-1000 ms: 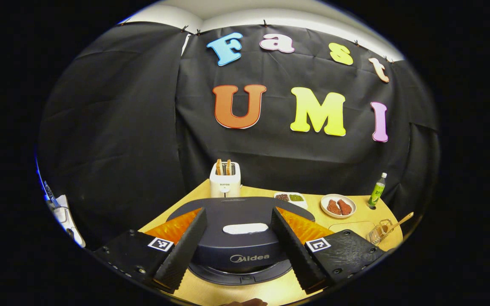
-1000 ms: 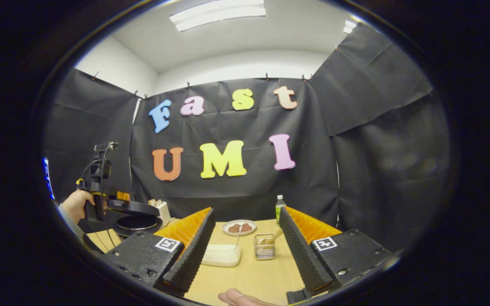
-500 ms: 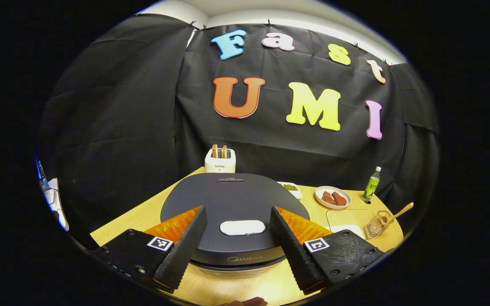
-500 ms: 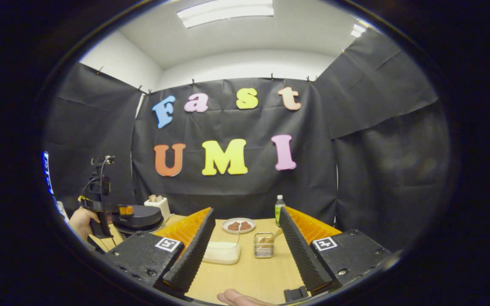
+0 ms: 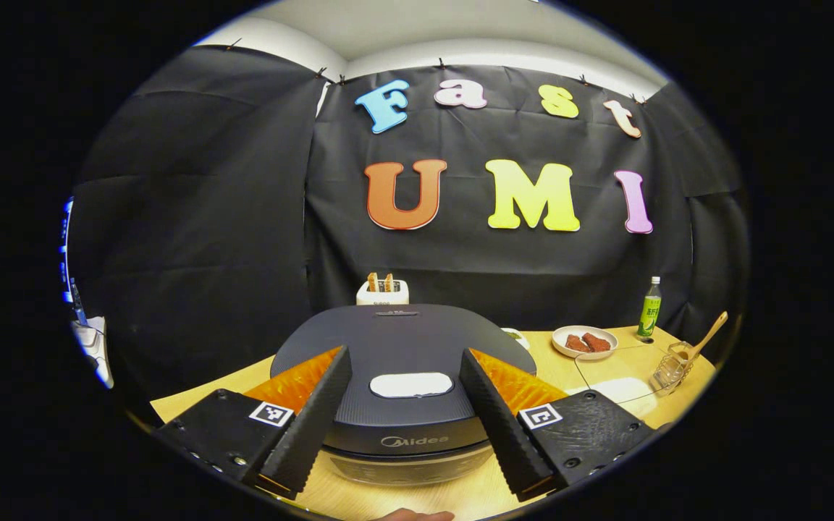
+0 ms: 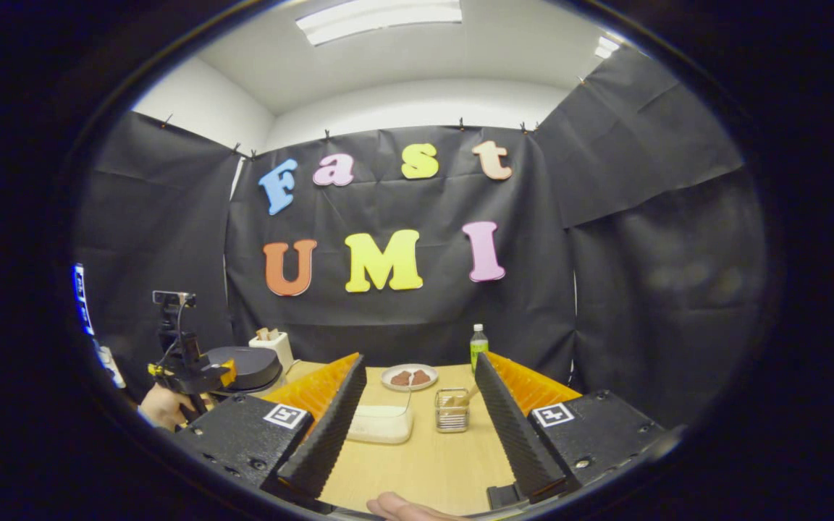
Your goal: Close the left gripper, press the button to open the rice cooker; take a wooden spoon from the chopstick holder with the right hand, scoop a spoonful of rice and pour it into the rice cooker, then put the wooden spoon back into the chopstick holder.
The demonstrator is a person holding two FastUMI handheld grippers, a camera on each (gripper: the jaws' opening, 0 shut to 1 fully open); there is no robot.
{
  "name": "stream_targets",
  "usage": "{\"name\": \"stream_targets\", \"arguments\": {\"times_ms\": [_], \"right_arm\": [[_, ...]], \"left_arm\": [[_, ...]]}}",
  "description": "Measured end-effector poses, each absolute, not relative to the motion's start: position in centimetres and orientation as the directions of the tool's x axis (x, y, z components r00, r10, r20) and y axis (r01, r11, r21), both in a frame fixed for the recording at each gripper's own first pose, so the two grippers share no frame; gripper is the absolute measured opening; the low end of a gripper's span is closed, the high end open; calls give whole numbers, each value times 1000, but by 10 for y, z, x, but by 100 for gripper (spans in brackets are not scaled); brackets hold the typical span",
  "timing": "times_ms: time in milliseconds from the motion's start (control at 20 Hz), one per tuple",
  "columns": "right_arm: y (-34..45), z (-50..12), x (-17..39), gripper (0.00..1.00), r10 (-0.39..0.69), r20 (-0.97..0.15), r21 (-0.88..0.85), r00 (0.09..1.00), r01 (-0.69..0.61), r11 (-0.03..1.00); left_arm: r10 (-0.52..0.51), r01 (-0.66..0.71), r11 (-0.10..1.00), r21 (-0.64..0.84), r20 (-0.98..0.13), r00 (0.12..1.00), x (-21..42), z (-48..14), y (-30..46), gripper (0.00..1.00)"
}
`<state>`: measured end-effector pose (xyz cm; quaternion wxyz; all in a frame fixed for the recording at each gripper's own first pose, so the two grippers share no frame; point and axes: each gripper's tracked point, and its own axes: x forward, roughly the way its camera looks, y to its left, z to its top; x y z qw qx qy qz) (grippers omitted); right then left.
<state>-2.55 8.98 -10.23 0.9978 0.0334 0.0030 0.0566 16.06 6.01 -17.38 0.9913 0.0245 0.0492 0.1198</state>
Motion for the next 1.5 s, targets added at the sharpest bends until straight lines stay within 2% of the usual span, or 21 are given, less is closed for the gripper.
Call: {"name": "stream_targets", "arguments": {"times_ms": [350,400,450,500,550,650,700,750,1000,1100,1250,1500], "right_arm": [[94,-106,-23,98,122,-12,81,992,-121,989],[94,-107,-23,98,124,-11,81,992,-123,989],[94,-107,-23,98,125,-12,78,992,-123,989],[93,-107,-22,98,126,-9,75,992,-125,989],[91,-107,-21,98,123,-9,77,992,-122,990],[87,-109,-19,98,117,-8,91,993,-116,989],[87,-108,-18,98,117,-5,91,993,-116,989],[84,-109,-17,98,111,-7,89,994,-110,990],[75,-108,-17,96,91,-7,82,996,-90,993],[73,-106,-20,96,84,-7,78,996,-83,993],[69,-101,-24,98,75,-14,56,997,-74,996],[60,-80,-34,96,41,8,27,999,-41,999]], "left_arm": [[230,-228,972,63,-30,973,158,-172,58,99],[239,-237,969,73,-22,971,156,-171,58,87],[231,-231,971,64,2,973,155,-167,54,99],[224,-224,973,62,-2,975,153,-166,48,87],[225,-222,971,85,-21,974,150,-171,45,97],[207,-200,973,117,-57,977,140,-169,35,96],[196,-190,977,95,-57,979,133,-160,29,86],[186,-182,981,67,-56,981,125,-148,19,95],[217,-213,973,88,-46,975,80,-107,-5,94],[183,-181,980,77,-25,983,60,-88,-25,95],[73,-74,997,13,9,997,36,-70,-63,94],[24,-25,1000,10,45,999,3,-60,-90,94]]}}
